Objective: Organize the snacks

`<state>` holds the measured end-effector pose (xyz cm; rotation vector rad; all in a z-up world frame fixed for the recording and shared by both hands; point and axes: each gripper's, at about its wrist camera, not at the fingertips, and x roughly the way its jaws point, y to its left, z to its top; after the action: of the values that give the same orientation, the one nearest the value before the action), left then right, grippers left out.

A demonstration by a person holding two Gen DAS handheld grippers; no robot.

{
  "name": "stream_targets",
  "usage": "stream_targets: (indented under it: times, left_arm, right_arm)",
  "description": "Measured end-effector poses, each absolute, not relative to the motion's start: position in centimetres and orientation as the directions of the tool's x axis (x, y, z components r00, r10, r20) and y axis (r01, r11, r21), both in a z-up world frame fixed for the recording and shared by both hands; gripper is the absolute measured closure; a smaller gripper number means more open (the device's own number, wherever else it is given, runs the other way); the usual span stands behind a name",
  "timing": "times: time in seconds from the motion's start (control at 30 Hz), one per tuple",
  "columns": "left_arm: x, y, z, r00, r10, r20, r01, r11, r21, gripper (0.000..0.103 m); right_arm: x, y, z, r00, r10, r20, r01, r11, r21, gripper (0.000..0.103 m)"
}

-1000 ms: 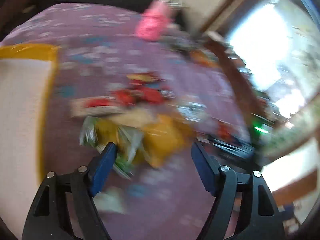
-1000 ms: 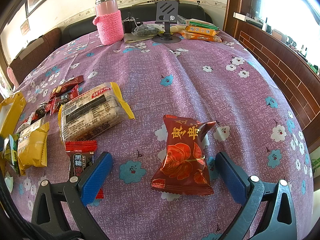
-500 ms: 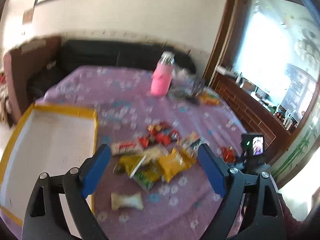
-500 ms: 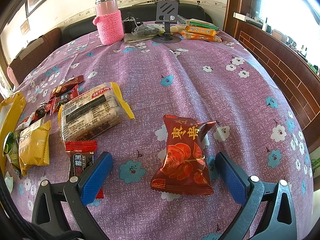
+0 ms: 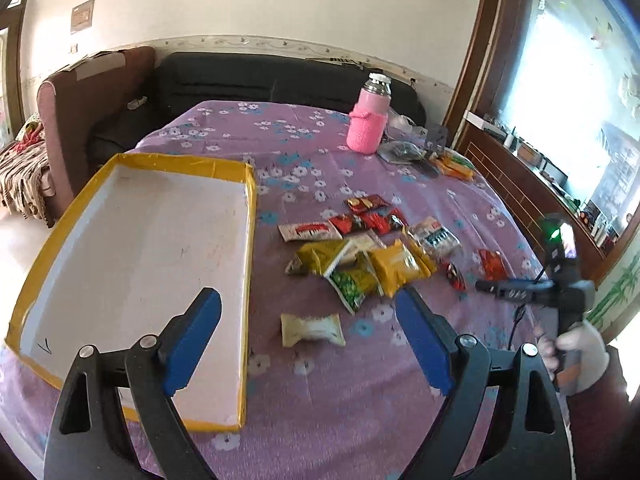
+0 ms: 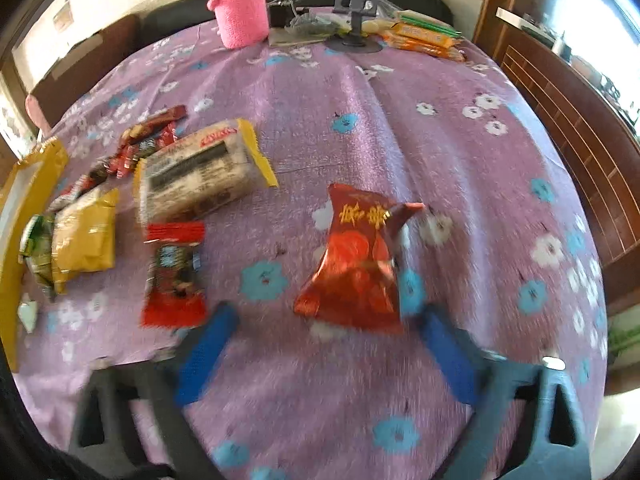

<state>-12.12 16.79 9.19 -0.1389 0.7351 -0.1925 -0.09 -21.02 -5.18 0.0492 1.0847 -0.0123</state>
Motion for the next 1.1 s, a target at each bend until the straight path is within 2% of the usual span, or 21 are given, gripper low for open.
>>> stream_targets:
  times: [0.17, 0.27, 0.33, 0.4, 0.47, 0.5, 0.57, 0.6, 0.83, 0.9, 1.0, 1.1]
  left_arm:
    - [-12.4, 16.5, 8.0, 0.703, -0.253, -0.664, 0.145, 0.966, -0.214, 0.013]
    - [-12.9, 16.3, 7.8, 0.698, -0.265, -0.665, 0.156, 0.963, -0.221, 0.013]
    - [-13.2, 16.3, 7.8, 0.697, -0.269, -0.665, 0.16, 0.962, -0.221, 0.013]
    - [-13.4, 16.5, 7.7, 0.694, -0.272, -0.666, 0.162, 0.961, -0.224, 0.013]
    - [-13.5, 16.5, 7.5, 0.69, -0.274, -0.67, 0.159, 0.96, -0.23, 0.013]
    - [-13.5, 16.6, 7.5, 0.688, -0.275, -0.671, 0.158, 0.96, -0.232, 0.013]
    - [-13.6, 16.5, 7.5, 0.686, -0.276, -0.673, 0.16, 0.96, -0.231, 0.013]
    - [-13.6, 16.5, 7.5, 0.685, -0.276, -0.674, 0.163, 0.96, -0.228, 0.013]
    - [-13.2, 16.3, 7.0, 0.669, -0.311, -0.675, 0.203, 0.95, -0.237, 0.013]
    - [-13.0, 15.8, 6.7, 0.66, -0.325, -0.678, 0.218, 0.946, -0.241, 0.013]
    - [-12.9, 15.0, 6.3, 0.646, -0.337, -0.685, 0.237, 0.941, -0.24, 0.013]
    - [-12.8, 14.5, 6.2, 0.64, -0.338, -0.69, 0.248, 0.941, -0.231, 0.013]
  right_arm:
    - [-1.1, -16.6, -1.5, 0.543, 0.198, -0.816, -0.122, 0.98, 0.157, 0.021]
    - [0.2, -12.8, -0.8, 0.544, 0.249, -0.802, -0.21, 0.965, 0.157, 0.027]
    - [1.3, -11.0, -1.0, 0.536, 0.264, -0.802, -0.239, 0.958, 0.156, 0.04]
    - [3.5, -9.0, -1.4, 0.512, 0.285, -0.81, -0.245, 0.953, 0.18, 0.048]
    - [5.4, -7.7, -2.0, 0.493, 0.294, -0.819, -0.247, 0.95, 0.192, 0.049]
    - [6.0, -7.2, -2.5, 0.488, 0.281, -0.826, -0.244, 0.953, 0.179, 0.052]
    - [7.3, -6.2, -3.8, 0.457, 0.259, -0.851, -0.242, 0.957, 0.161, 0.067]
    - [7.4, -5.8, -4.3, 0.44, 0.259, -0.86, -0.251, 0.955, 0.159, 0.068]
    - [2.7, -6.7, -4.3, 0.286, 0.309, -0.907, -0.404, 0.897, 0.178, 0.068]
    - [1.5, -8.0, -3.5, 0.296, 0.326, -0.898, -0.389, 0.9, 0.199, 0.066]
    - [-0.4, -10.4, -2.3, 0.339, 0.384, -0.859, -0.359, 0.897, 0.259, 0.039]
    - [-2.5, -11.0, -2.4, 0.347, 0.422, -0.838, -0.385, 0.878, 0.283, 0.036]
